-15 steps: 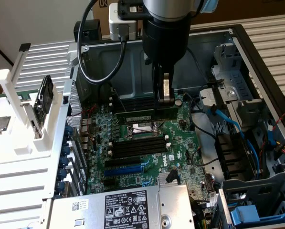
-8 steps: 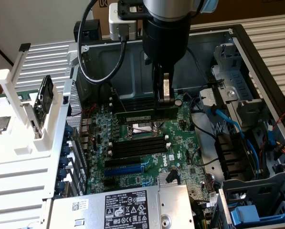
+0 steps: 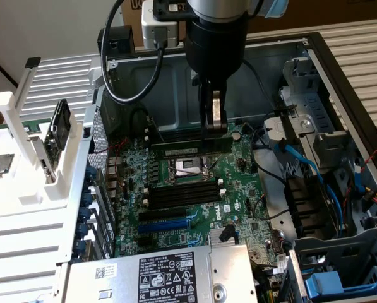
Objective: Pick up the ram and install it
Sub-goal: 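Insert the ram into the slot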
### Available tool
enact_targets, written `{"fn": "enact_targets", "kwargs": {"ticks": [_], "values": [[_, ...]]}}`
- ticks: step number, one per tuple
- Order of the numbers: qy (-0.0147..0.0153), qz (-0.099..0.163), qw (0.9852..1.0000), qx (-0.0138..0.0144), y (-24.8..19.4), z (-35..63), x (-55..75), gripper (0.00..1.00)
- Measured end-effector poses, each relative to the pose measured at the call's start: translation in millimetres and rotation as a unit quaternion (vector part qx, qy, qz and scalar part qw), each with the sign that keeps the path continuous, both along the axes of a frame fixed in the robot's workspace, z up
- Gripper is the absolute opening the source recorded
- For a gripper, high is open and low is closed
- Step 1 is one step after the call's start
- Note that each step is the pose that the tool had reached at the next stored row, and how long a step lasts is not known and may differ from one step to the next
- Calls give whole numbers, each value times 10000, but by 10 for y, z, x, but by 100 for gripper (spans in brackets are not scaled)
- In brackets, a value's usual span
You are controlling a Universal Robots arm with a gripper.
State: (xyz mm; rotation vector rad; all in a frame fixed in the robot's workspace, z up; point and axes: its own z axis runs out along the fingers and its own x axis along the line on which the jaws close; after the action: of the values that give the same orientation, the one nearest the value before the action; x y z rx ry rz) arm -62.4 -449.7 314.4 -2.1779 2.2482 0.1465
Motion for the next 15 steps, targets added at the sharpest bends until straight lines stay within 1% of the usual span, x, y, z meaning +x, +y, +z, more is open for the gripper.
{"fn": "enact_targets", "kwargs": {"ticks": [5,8,15], "values": [[-13,0,10000,0,7,-13,-7,12],[-29,0,10000,0,8,-44,-25,12],[-35,0,10000,-2,8,-68,-25,12]]}}
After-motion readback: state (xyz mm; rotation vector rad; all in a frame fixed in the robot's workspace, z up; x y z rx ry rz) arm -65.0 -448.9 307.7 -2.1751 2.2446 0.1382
